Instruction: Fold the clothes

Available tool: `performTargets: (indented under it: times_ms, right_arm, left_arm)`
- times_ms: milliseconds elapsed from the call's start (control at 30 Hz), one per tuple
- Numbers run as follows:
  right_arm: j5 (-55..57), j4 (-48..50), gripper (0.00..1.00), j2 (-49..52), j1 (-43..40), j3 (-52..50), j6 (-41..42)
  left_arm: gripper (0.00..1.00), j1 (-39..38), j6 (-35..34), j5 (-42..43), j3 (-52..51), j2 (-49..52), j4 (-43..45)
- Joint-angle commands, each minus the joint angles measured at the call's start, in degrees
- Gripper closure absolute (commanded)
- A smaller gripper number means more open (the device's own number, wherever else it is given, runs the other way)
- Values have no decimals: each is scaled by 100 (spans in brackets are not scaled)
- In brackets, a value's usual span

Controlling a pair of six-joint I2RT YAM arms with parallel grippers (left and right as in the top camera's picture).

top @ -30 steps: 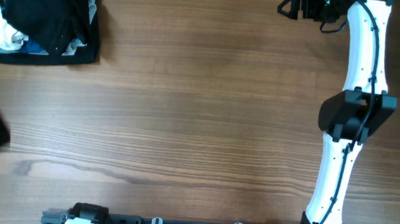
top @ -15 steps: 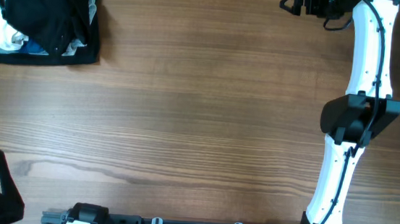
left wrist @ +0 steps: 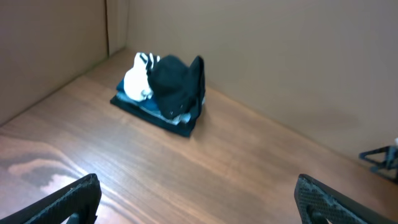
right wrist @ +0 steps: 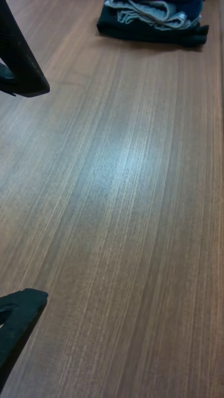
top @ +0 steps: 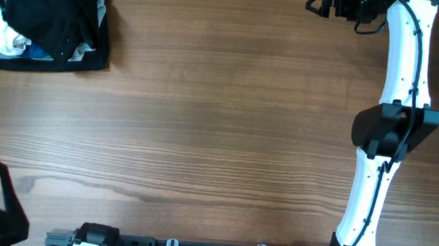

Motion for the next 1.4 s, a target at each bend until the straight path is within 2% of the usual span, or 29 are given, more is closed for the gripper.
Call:
performTargets:
  times_ms: [0, 233, 300, 333, 400, 933, 1000, 1133, 1233, 1300, 1367]
  right_arm:
    - [-114, -15, 0, -216, 15, 149, -72]
    - [-111, -114, 0, -216, 90, 149, -81]
    - [-114, -160, 0, -216, 105, 149, -76]
    - [-111, -184, 0, -216, 105, 149, -76]
    - [-109, -271, 0, -216, 107, 149, -79]
    - [-22, -715, 0, -216, 105, 149, -372]
    - [232, -684, 0, -216, 105, 149, -179]
    - [1563, -538, 0, -214, 105, 127, 264]
    - [1692, -535, 0, -214, 105, 127, 308]
    - [1692, -533, 0, -214, 98, 127, 308]
    - [1690, -487, 0, -214, 98, 127, 310]
  left_arm:
    - [0, -37, -94, 109, -802, -28, -4]
    - [0, 164, -96, 105, -4168, -31, 11]
    - [0, 162, 44, -267, -4962, -42, 1047]
    - [0, 162, 354, -31, -4966, 22, 1064]
    - [0, 162, 374, 190, -4850, 105, 1047]
    - [0, 157, 374, 197, -4852, 105, 1047]
    - [0, 157, 374, 197, -4852, 105, 1047]
    - [0, 157, 376, 197, -4852, 179, 1047]
    - [0, 157, 358, 197, -4852, 302, 1099]
    - [0, 146, 358, 380, -4852, 352, 1495]
    - [0, 142, 356, 428, -4854, 350, 2319]
